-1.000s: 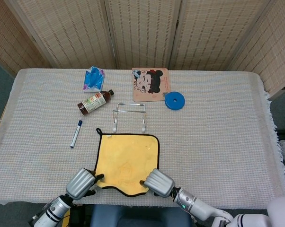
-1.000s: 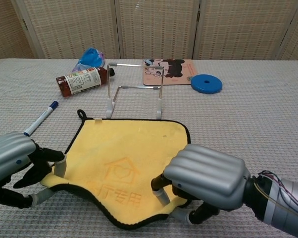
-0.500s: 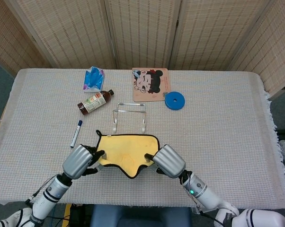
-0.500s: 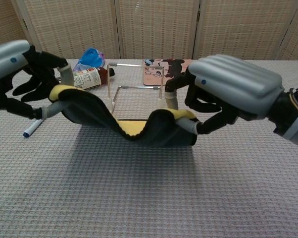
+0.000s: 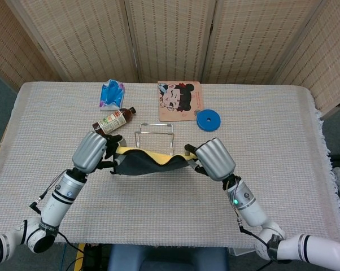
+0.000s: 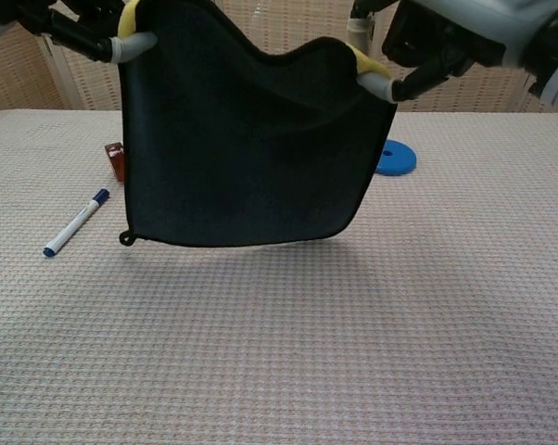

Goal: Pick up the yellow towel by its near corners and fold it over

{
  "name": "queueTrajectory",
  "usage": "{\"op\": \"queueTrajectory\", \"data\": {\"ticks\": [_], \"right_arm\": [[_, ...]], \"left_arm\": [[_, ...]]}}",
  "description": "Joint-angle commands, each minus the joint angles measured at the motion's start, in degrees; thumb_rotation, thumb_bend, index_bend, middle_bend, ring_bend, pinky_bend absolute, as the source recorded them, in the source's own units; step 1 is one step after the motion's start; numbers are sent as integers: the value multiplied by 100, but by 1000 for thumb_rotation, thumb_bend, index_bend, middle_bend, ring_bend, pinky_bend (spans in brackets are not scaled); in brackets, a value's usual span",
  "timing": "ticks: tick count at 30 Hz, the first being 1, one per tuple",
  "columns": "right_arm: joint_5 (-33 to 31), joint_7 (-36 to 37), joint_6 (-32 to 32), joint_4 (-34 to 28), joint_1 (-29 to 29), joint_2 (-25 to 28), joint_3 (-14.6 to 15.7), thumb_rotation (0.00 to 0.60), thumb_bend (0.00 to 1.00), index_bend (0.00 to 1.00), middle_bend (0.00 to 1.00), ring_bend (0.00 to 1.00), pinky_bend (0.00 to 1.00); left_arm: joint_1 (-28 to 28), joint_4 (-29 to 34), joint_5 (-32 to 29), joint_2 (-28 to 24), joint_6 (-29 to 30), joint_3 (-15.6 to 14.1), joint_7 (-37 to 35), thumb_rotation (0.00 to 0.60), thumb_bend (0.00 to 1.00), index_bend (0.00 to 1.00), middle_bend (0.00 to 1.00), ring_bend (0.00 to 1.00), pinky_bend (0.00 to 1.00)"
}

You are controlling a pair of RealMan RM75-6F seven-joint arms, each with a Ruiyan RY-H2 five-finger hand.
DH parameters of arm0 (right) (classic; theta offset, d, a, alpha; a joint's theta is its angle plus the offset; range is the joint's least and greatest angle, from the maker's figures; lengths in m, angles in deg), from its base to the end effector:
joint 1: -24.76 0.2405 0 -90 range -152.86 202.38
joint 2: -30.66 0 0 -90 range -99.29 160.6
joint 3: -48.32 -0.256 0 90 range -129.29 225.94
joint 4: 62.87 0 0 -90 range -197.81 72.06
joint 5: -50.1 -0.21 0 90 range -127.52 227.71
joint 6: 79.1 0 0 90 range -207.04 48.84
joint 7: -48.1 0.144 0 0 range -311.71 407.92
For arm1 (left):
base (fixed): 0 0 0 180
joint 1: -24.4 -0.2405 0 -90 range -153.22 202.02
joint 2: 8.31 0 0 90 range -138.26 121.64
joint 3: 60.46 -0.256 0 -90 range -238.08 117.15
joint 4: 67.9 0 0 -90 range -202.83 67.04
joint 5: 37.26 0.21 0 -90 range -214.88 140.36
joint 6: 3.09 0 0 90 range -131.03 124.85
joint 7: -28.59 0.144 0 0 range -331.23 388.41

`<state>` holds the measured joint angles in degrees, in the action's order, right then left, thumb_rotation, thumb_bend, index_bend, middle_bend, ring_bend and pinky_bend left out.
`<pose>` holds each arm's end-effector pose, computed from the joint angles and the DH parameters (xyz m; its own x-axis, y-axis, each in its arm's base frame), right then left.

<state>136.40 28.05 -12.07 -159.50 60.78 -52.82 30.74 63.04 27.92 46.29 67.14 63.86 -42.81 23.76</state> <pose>-0.0861 -0.3177 0.0554 0.3215 0.1111 0.9404 -0.7600 -0.5622 0.3262 -0.0975 0.3420 0.0946 0.0793 0.0490 0.9956 0.8303 -0.5560 -0.0387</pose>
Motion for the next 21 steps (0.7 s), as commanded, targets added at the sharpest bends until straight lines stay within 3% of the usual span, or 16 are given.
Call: {"op": "queueTrajectory", "data": {"ticks": [1,21], "right_arm": [[-252,-129,-83,139,163,-48,-160,600,471,750,986,997,1000],[-1615,-746,-461,1312,1074,-603,-706,600,461,750,986,997,1000]], "left_arm": [[270,-11,-493,-63,-395,257,15,600,448,604,949,770,897],[1212,-1207,-2401,292,-1442,779,485,600,448,604,948,767,897]]}}
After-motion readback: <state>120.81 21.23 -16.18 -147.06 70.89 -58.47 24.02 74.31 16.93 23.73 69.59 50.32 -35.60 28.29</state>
